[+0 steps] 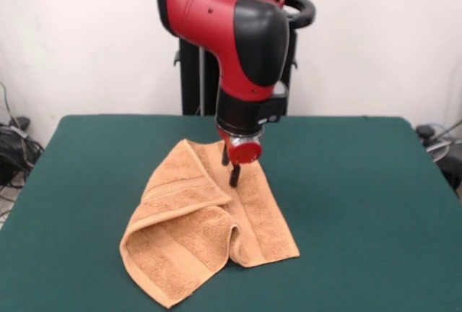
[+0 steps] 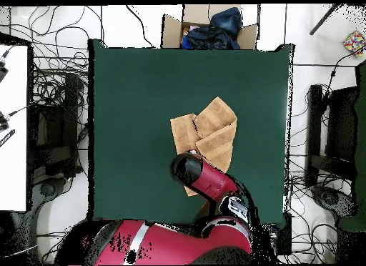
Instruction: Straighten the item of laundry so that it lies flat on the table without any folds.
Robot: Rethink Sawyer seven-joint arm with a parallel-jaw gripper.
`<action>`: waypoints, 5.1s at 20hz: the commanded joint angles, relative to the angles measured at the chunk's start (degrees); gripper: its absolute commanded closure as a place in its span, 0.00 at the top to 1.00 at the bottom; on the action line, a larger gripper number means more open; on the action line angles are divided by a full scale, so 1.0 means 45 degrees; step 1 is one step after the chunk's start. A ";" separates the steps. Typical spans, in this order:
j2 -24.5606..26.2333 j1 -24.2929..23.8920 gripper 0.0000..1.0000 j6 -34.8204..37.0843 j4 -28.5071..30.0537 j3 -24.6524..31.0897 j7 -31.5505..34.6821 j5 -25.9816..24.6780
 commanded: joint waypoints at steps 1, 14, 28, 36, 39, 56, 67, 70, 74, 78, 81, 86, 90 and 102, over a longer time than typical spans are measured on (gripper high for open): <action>0.0834 0.0181 1.00 -0.0052 -0.1307 0.0391 0.1298 0.0187; -0.0642 0.1740 1.00 0.1012 -0.0377 0.0707 0.2635 0.1049; -0.0360 0.1847 1.00 0.0880 -0.0276 0.0589 0.2335 0.1228; 0.0054 0.1052 1.00 0.0095 -0.0071 0.0699 0.1847 0.0771; -0.0021 0.0859 1.00 -0.0168 0.0251 0.0771 0.1790 0.0585; 0.3168 0.1434 1.00 -0.2015 -0.1678 0.0826 0.2532 0.1600; 0.3365 0.1688 0.00 -0.2452 -0.1888 0.0548 0.2440 0.1835; 0.3015 0.1176 0.00 -0.2187 -0.1543 0.1056 0.2439 0.1759; 0.2589 0.0946 0.00 -0.2039 -0.1213 0.1205 0.2350 0.1601; 0.2200 0.0950 0.00 -0.1831 -0.1028 0.1205 0.2322 0.1583; 0.0838 0.1023 0.00 -0.1005 -0.0419 0.1117 0.2259 0.1538; -0.2363 0.1744 0.00 0.2432 0.0062 0.0443 0.2678 0.1858; -0.2986 0.2148 0.00 0.3782 -0.0339 0.0052 0.3251 0.2019; -0.0721 0.3074 0.00 0.3882 -0.2703 -0.0677 0.4117 0.3078</action>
